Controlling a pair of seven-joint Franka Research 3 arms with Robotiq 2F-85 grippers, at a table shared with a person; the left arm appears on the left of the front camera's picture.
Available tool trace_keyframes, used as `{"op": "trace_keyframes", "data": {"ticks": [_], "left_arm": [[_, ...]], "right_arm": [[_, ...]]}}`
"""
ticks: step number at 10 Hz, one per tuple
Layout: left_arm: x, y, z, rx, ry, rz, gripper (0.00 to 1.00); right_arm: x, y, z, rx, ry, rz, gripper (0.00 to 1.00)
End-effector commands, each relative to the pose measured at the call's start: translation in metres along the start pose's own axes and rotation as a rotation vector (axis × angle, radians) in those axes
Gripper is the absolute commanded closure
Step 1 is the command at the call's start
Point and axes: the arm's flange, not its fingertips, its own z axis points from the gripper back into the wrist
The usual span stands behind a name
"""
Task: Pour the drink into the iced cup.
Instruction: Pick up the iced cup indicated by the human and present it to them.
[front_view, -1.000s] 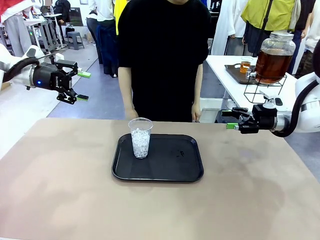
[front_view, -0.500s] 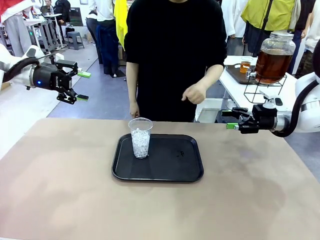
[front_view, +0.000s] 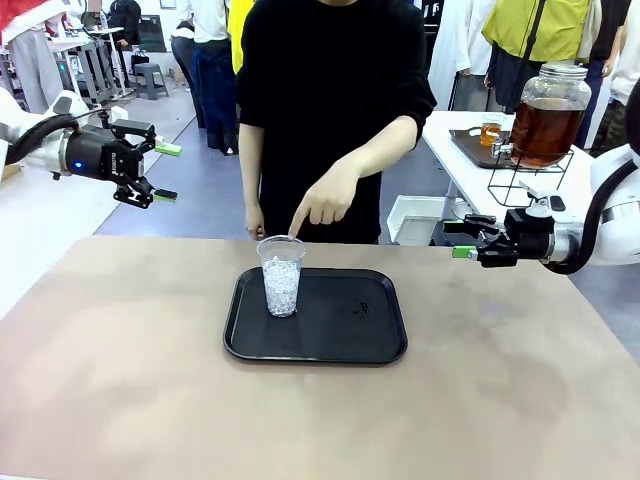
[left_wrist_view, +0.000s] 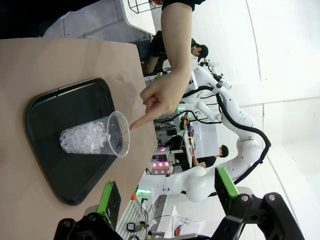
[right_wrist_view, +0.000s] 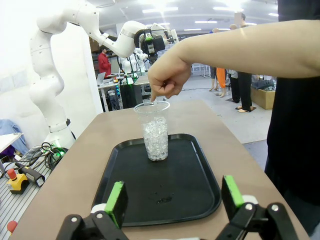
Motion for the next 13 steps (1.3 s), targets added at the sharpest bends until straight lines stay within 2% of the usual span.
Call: {"op": "trace_keyframes", "data": {"ticks": [1,10,12,13], "left_arm": [[0.0004,-0.0013,0.0003,0.002,-0.003,-0.003,0.0],[0.0,0.0,0.0,0.0,0.0,0.0,0.0],[0.0024,-0.0023,0.0001,0.017,-0.017,-0.174,0.0],[0.0024,-0.003,-0.0002,0.021,-0.026,-0.364,0.0]], "right_arm": [[0.0023,0.0009,0.0008,0.006,-0.006,0.001,0.0],[0.0023,0.0009,0.0008,0.006,-0.006,0.001,0.0],[0.0023,0.0009,0.0008,0.006,-0.006,0.001,0.0],[0.0023,0.0009,0.0008,0.006,-0.006,0.001,0.0]]}}
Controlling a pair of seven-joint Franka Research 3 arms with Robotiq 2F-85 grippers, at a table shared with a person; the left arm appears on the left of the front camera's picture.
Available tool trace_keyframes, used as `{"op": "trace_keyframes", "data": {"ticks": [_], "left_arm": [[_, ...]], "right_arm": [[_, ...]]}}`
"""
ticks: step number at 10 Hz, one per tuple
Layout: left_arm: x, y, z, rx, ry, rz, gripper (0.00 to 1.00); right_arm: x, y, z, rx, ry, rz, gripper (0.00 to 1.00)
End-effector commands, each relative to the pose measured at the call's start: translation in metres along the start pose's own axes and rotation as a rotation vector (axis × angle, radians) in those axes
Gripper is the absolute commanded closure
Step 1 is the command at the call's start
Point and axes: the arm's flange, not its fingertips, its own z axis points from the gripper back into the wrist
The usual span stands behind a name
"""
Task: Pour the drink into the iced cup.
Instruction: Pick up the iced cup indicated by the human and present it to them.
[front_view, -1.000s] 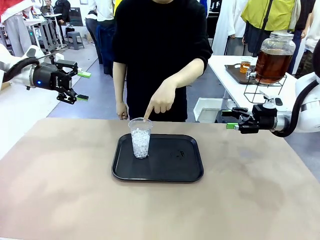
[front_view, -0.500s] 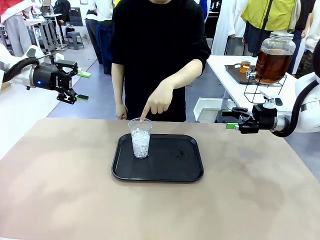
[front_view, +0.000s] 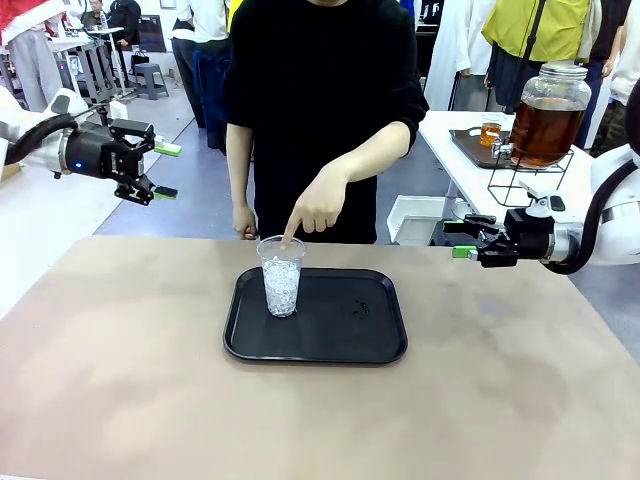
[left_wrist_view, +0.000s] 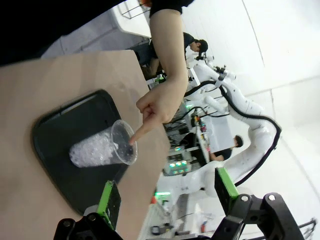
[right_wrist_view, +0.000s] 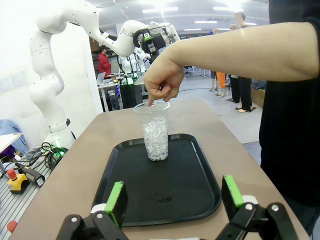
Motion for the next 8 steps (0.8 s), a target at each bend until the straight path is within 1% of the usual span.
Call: {"op": "trace_keyframes", "data": {"ticks": [1,2,4,5,6,7,8], "left_arm": [[-0.002,0.001,-0.002,0.03,-0.02,-0.264,0.0],[-0.002,0.002,-0.004,0.051,-0.028,-0.378,0.0],[-0.007,0.003,-0.007,0.044,-0.011,-0.538,0.0],[-0.009,0.004,-0.008,0.018,0.014,-0.57,0.0],[-0.009,0.0,-0.004,0.027,0.048,-0.543,0.0],[0.001,0.002,-0.005,0.038,0.0,-0.53,0.0],[0.001,0.002,-0.005,0.038,0.0,-0.53,0.0]], "right_arm": [[0.002,0.001,0.001,0.006,-0.006,0.001,0.0],[0.002,0.001,0.001,0.006,-0.006,0.001,0.0],[0.002,0.001,0.001,0.006,-0.006,0.001,0.0],[0.002,0.001,0.001,0.006,-0.006,0.001,0.0],[0.002,0.001,0.001,0.006,-0.006,0.001,0.0],[0.002,0.001,0.001,0.006,-0.006,0.001,0.0],[0.002,0.001,0.001,0.006,-0.006,0.001,0.0]]}}
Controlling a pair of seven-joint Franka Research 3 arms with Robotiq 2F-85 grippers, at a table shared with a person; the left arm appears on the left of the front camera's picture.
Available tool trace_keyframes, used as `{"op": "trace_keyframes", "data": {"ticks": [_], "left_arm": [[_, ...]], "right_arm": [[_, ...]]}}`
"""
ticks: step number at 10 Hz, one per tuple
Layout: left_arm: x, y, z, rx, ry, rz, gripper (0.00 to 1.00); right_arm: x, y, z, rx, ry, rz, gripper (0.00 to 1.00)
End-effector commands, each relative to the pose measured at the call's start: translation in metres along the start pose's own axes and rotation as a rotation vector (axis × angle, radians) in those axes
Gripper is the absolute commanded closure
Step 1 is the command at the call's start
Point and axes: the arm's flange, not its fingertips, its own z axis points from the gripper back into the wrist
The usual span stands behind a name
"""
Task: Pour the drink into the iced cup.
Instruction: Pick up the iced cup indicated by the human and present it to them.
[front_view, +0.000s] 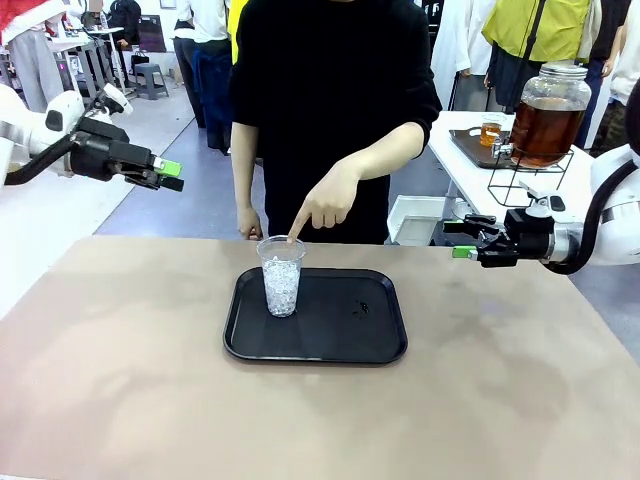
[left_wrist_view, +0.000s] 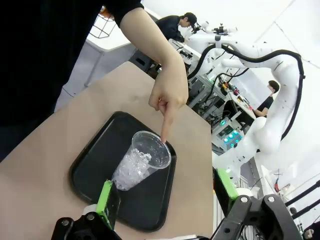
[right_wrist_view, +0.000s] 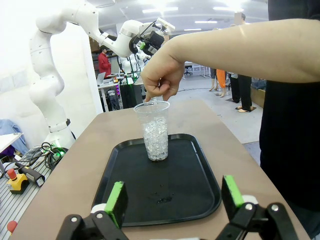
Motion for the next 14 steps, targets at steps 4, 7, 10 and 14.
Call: {"op": "trace_keyframes", "data": {"ticks": [4,7,10,14], "left_arm": [[-0.002,0.004,0.001,0.035,-0.05,-0.134,0.0],[-0.016,0.023,-0.005,0.025,-0.107,-0.455,0.0],[-0.029,0.03,-0.024,-0.014,-0.117,-0.644,0.0],[-0.054,0.041,-0.044,-0.067,-0.099,-0.664,0.0]], "right_arm": [[0.002,0.001,0.001,0.006,-0.006,0.001,0.0],[0.002,0.001,0.001,0.006,-0.006,0.001,0.0],[0.002,0.001,0.001,0.006,-0.006,0.001,0.0],[0.002,0.001,0.001,0.006,-0.006,0.001,0.0]]}}
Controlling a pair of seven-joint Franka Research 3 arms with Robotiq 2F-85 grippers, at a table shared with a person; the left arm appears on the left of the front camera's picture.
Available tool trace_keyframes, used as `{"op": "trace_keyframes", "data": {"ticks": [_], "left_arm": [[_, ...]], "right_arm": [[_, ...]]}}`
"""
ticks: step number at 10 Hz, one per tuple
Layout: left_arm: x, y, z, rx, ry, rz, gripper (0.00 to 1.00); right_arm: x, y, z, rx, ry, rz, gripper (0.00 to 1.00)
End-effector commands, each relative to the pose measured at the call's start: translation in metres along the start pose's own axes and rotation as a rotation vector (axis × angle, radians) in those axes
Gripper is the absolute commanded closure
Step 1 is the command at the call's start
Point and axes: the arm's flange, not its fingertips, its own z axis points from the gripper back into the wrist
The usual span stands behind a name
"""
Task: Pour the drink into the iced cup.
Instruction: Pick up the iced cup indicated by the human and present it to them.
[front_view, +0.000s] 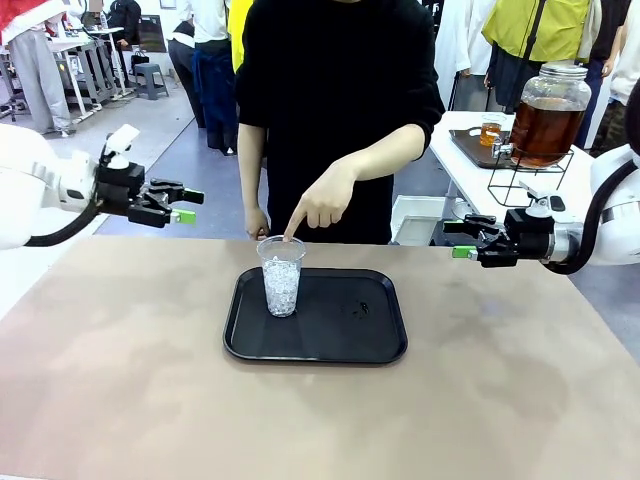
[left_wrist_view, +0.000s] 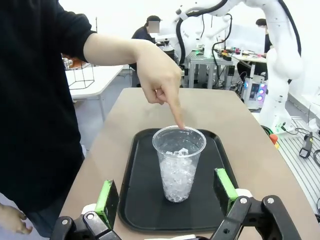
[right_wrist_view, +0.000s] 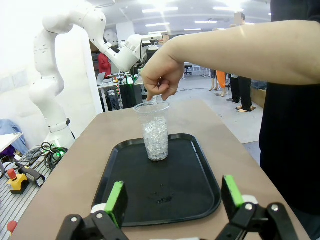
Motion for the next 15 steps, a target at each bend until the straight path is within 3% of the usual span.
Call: {"op": "trace_keyframes", "data": {"ticks": [1,7,11,15], "left_arm": [[0.007,0.002,0.004,0.013,0.004,-0.01,0.0],[-0.002,0.006,-0.002,0.014,0.007,-0.009,0.0],[-0.029,0.008,-0.018,0.071,-0.009,-0.055,0.0],[-0.063,0.003,-0.046,0.02,-0.051,-0.104,0.0]], "right_arm": [[0.002,0.001,0.001,0.006,-0.006,0.001,0.0],[0.002,0.001,0.001,0.006,-0.006,0.001,0.0],[0.002,0.001,0.001,0.006,-0.006,0.001,0.0],[0.002,0.001,0.001,0.006,-0.006,0.001,0.0]]}}
